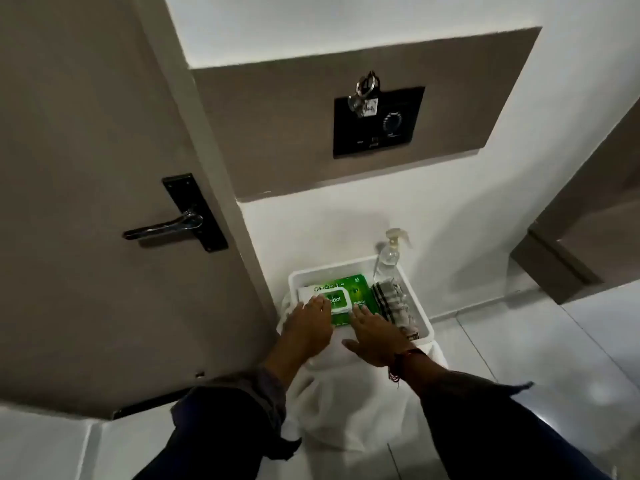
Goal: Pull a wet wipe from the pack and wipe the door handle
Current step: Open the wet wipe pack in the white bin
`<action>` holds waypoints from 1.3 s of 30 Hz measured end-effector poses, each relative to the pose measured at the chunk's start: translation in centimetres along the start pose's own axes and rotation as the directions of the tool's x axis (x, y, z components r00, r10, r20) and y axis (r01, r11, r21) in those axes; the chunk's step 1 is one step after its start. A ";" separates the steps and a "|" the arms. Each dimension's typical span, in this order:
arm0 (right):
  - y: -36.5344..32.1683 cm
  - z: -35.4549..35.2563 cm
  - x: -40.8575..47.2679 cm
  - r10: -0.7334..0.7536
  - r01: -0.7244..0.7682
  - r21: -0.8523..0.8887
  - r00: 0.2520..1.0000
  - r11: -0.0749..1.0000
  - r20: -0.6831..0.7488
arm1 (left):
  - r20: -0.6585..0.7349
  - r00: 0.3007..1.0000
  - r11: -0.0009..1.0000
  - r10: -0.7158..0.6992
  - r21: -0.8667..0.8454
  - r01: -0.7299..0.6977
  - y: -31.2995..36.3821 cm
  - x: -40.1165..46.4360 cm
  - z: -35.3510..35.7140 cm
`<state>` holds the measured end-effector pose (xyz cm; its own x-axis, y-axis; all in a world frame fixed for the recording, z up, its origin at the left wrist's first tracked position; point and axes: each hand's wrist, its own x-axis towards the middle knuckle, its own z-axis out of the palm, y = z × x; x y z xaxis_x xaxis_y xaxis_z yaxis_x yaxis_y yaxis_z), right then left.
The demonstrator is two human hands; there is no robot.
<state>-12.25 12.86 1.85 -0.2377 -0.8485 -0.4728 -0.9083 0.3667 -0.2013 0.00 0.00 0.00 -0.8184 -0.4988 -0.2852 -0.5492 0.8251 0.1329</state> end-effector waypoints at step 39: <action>1.2 1.9 5.2 0.065 -0.043 -0.140 0.986 0.989 0.156 | -0.171 0.981 0.995 0.095 -0.022 -0.101 -2.0 5.9 0.4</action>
<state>-13.95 9.61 -2.51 -0.2398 -0.7530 -0.6127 -0.9363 0.3461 -0.0589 -3.70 -4.49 -2.33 -0.8839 -0.4559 -0.1044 -0.4676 0.8650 0.1822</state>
